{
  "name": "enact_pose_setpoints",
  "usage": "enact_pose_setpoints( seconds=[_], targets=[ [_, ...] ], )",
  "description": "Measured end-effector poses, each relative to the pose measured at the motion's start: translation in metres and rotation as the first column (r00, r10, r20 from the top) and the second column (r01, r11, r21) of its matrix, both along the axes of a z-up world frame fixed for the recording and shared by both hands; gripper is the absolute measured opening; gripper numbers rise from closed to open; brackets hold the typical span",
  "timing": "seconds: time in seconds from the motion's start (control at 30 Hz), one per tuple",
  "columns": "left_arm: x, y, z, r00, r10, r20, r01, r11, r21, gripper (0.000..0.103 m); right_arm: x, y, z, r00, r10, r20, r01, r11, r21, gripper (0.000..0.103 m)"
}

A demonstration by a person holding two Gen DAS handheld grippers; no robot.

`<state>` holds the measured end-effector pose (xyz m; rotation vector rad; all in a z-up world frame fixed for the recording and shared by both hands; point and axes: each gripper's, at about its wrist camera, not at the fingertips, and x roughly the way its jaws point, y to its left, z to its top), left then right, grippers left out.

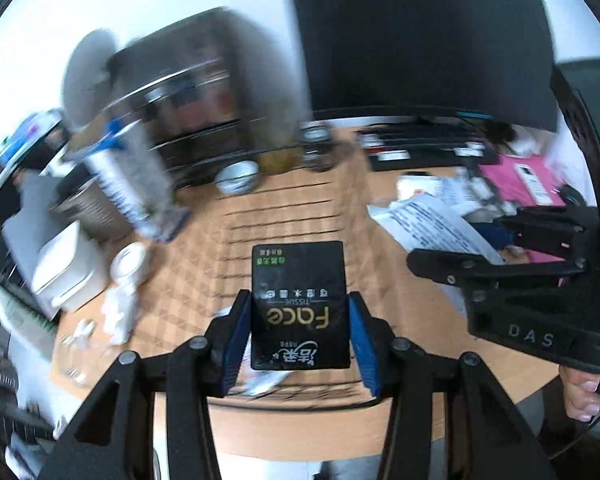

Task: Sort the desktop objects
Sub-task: 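Carry both items over the wire basket and open both grippers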

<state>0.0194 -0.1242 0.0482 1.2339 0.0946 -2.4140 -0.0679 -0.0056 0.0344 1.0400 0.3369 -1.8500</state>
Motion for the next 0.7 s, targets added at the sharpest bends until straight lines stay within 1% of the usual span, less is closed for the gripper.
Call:
enact_pose_setpoints(
  seconds=[0.17,0.27,0.37,0.43,0.53,0.6,0.7],
  targets=[
    [0.026,-0.039,-0.010,0.997,0.079,0.010,-0.080,0.997,0.021,0.052,0.033,-0.063,-0.004,0.995,0.099,-0.008,-0.098,0.995,0.021,0.038],
    [0.036,-0.058,-0.022,0.993,0.115,0.026,-0.116,0.993,0.037,0.052,0.046,-0.081,-0.015,0.992,0.124,-0.007,-0.124,0.991,0.049,0.038],
    [0.043,-0.070,-0.034,0.991,0.129,0.038,-0.132,0.989,0.060,0.052,0.051,-0.097,-0.029,0.990,0.142,0.004,-0.141,0.987,0.080,0.038],
    [0.044,-0.074,-0.039,0.990,0.135,0.043,-0.138,0.988,0.064,0.052,0.053,-0.103,-0.036,0.990,0.143,0.000,-0.143,0.985,0.101,0.038],
    [0.045,-0.074,-0.037,0.989,0.139,0.042,-0.141,0.988,0.056,0.052,0.053,-0.106,-0.042,0.989,0.149,0.005,-0.148,0.983,0.110,0.039],
    [0.044,-0.074,-0.038,0.988,0.146,0.044,-0.147,0.988,0.044,0.055,0.052,-0.105,-0.041,0.990,0.143,-0.010,-0.141,0.985,0.099,0.039],
    [0.044,-0.075,-0.039,0.988,0.151,0.042,-0.153,0.987,0.050,0.059,0.051,-0.103,-0.036,0.991,0.128,-0.029,-0.125,0.988,0.087,0.040]
  ],
)
